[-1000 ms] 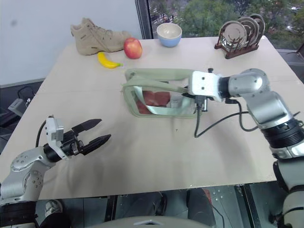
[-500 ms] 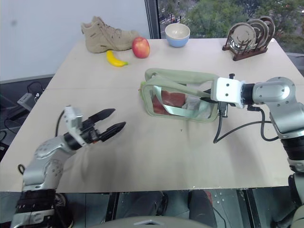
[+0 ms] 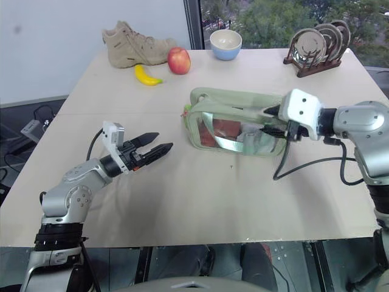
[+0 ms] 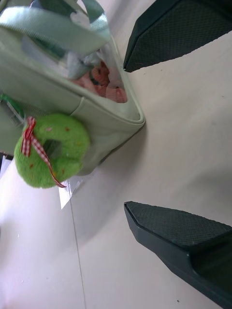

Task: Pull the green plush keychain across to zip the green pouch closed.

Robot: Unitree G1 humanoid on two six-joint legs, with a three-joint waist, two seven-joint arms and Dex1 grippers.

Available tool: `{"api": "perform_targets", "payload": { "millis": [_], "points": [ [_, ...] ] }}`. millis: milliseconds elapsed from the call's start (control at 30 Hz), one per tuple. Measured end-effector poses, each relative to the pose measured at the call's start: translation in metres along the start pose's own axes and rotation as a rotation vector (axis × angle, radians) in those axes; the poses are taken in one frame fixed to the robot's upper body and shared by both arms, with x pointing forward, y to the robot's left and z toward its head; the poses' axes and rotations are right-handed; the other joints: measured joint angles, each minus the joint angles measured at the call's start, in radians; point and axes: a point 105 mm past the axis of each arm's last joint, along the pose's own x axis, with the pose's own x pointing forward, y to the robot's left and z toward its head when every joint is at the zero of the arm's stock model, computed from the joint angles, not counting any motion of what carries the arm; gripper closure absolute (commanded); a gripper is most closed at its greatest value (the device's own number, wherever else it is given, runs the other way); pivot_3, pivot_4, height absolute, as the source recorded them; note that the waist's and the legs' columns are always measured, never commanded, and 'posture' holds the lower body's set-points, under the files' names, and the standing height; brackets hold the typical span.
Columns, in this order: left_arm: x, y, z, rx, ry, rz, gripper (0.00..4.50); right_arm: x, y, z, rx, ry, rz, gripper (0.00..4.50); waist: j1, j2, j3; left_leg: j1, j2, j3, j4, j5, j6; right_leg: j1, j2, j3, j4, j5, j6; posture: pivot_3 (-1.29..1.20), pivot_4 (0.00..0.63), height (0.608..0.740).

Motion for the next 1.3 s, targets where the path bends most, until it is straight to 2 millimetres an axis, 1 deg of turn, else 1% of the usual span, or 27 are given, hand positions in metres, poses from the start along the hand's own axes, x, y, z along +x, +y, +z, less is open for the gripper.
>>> {"api": "perform_targets", "payload": {
  "millis": [100,200,267,367,533,633,667,700,800,833,900,967,1033,1133,1300],
  "points": [
    [0.001,0.0,-0.001,0.009,0.006,-0.004,0.0,0.004,-0.001,0.008,0.059,-0.008,-0.015,1.31,0.001,0.0,0.0,-0.001,0.0,0.0,0.0,0.0,0.0,0.0,0.0,0.0,0.0,0.0,0.0,0.0,0.15,0.74],
    [0.003,-0.001,-0.004,0.011,0.013,-0.015,0.0,0.017,-0.01,0.024,0.125,-0.04,-0.071,1.31,0.0,0.0,0.0,-0.001,0.0,0.0,0.0,0.0,0.0,0.0,0.0,0.0,0.0,0.0,0.0,0.0,0.15,0.74],
    [0.005,-0.002,-0.003,0.023,0.01,-0.024,0.0,0.028,-0.008,0.029,0.145,-0.049,-0.062,1.31,-0.001,0.0,0.0,-0.001,0.0,0.0,0.0,0.0,0.0,0.0,0.0,-0.001,0.0,0.0,0.0,0.0,0.15,0.74],
    [0.005,-0.002,-0.002,0.037,0.008,-0.026,0.0,0.038,-0.002,0.025,0.177,-0.031,-0.029,1.31,0.002,0.0,0.0,-0.001,-0.001,-0.001,0.0,0.0,0.0,0.0,-0.001,-0.001,0.0,0.0,0.0,0.0,0.15,0.74],
    [0.005,-0.003,-0.001,0.042,0.004,-0.029,0.0,0.04,0.004,0.022,0.198,-0.011,0.018,1.31,-0.001,0.0,0.0,-0.002,-0.001,-0.001,0.001,0.0,0.0,0.0,-0.001,-0.002,-0.001,0.0,0.0,0.0,0.15,0.74],
    [0.004,-0.003,-0.001,0.042,0.003,-0.029,0.0,0.043,0.005,0.017,0.212,0.004,0.028,2.11,-0.005,0.0,0.0,-0.002,-0.001,-0.001,0.001,0.0,0.0,0.0,-0.001,-0.002,0.0,0.0,0.0,0.0,0.15,0.74],
    [0.005,-0.002,-0.001,0.041,0.001,-0.023,0.0,0.043,0.003,0.016,0.217,0.007,0.026,2.52,-0.005,0.0,0.0,-0.002,-0.001,-0.001,0.001,0.0,0.0,0.0,-0.001,-0.002,0.0,0.0,0.0,0.0,0.15,0.74],
    [0.005,-0.002,0.0,0.04,-0.002,-0.019,0.0,0.043,0.003,0.015,0.216,0.007,0.024,3.07,-0.005,0.0,0.0,-0.002,-0.001,-0.001,0.001,0.0,0.0,0.0,-0.001,-0.002,0.001,0.0,0.0,0.0,0.15,0.74],
    [0.013,0.003,0.006,0.037,-0.022,0.014,0.0,0.042,0.002,0.014,0.209,0.009,0.031,4.31,0.0,-0.001,0.0,-0.002,-0.001,-0.001,0.002,0.0,0.0,0.0,-0.001,-0.002,0.001,0.0,0.0,0.0,0.15,0.74],
    [0.019,0.008,0.008,0.045,-0.032,0.045,0.0,0.042,0.003,0.015,0.201,0.005,0.035,4.42,0.002,-0.001,0.0,-0.002,-0.001,-0.002,0.002,0.0,0.0,0.0,-0.001,-0.003,0.001,0.0,0.0,0.0,0.15,0.74],
    [0.028,0.014,0.012,0.064,-0.046,0.092,0.0,0.042,0.003,0.014,0.196,0.006,0.036,4.42,0.001,-0.001,0.0,-0.002,-0.001,-0.001,0.003,0.0,0.0,0.0,-0.002,-0.003,0.001,0.0,0.0,0.0,0.15,0.74],
    [0.043,0.015,0.016,0.099,-0.067,0.133,0.0,0.042,0.003,0.014,0.196,0.006,0.037,4.42,0.0,-0.002,-0.001,-0.002,-0.001,-0.001,0.003,0.0,0.0,0.0,-0.002,-0.002,0.001,0.0,0.0,0.0,0.15,0.74],
    [0.053,0.011,0.017,0.128,-0.077,0.143,0.0,0.042,0.004,0.015,0.192,0.002,0.038,4.42,-0.002,-0.002,-0.001,-0.002,-0.001,-0.001,0.003,0.0,0.0,0.0,-0.002,-0.002,0.001,0.0,0.0,0.0,0.15,0.74],
    [0.062,0.006,0.016,0.186,-0.075,0.144,0.0,0.042,0.004,0.015,0.19,0.001,0.038,4.42,-0.005,-0.002,-0.001,-0.002,-0.001,-0.001,0.003,0.0,0.0,0.0,-0.002,-0.002,0.001,0.0,0.0,0.0,0.15,0.74],
    [0.068,0.008,0.018,0.3,-0.07,0.167,0.0,0.042,0.005,0.014,0.192,0.001,0.039,4.42,-0.001,-0.002,-0.001,-0.002,-0.001,-0.001,0.004,0.0,0.0,0.0,-0.002,-0.002,0.002,0.0,0.0,0.0,0.15,0.74]
  ]
}}
